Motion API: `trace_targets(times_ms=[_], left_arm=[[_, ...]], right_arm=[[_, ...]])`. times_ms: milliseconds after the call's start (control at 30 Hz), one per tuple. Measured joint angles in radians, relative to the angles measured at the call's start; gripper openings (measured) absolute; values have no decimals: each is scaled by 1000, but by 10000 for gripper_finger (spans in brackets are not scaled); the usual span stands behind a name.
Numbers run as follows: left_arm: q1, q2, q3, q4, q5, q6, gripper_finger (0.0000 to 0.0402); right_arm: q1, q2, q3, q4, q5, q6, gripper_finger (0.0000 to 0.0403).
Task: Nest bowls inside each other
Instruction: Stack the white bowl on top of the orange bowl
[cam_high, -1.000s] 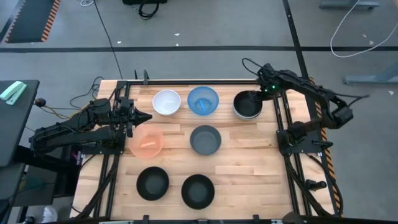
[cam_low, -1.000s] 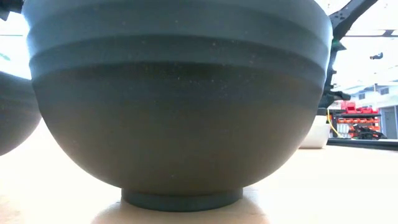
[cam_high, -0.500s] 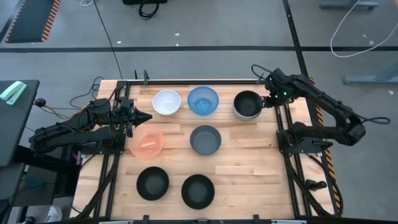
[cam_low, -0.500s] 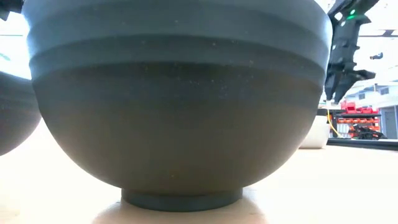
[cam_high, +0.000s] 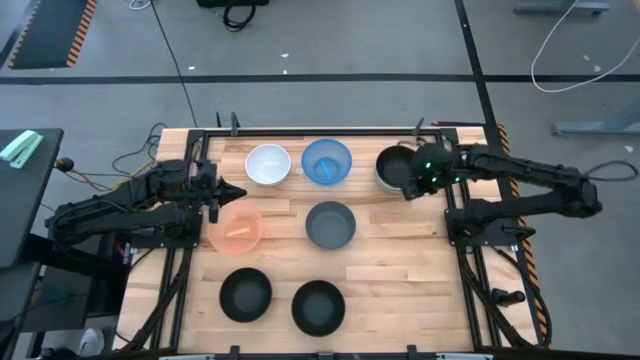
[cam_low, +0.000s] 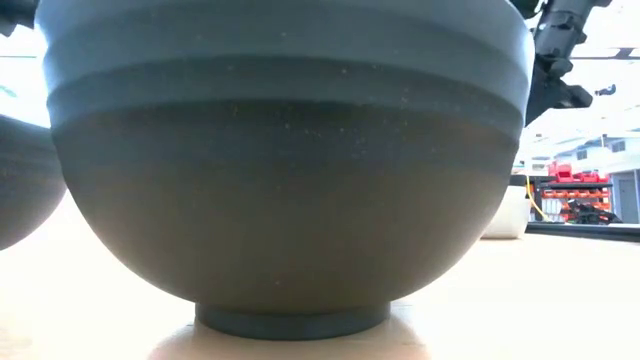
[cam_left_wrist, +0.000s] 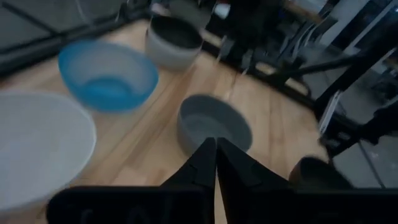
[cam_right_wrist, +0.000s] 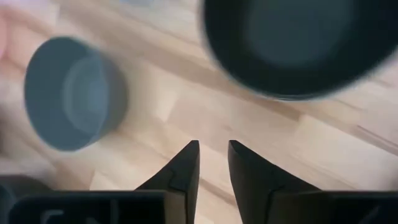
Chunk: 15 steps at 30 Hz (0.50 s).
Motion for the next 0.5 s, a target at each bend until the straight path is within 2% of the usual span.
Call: trace_targets(times_ms=[200, 300, 500], left_arm=[[2, 97, 0, -12, -70, 6, 25], [13, 152, 0, -14, -122, 10, 21], [60, 281, 0, -22, -152, 26, 25]], right_arm=[[156, 91, 0, 91, 17, 51, 64], [199, 127, 0, 140, 17, 56, 56], [265, 170, 0, 208, 17, 80, 51]])
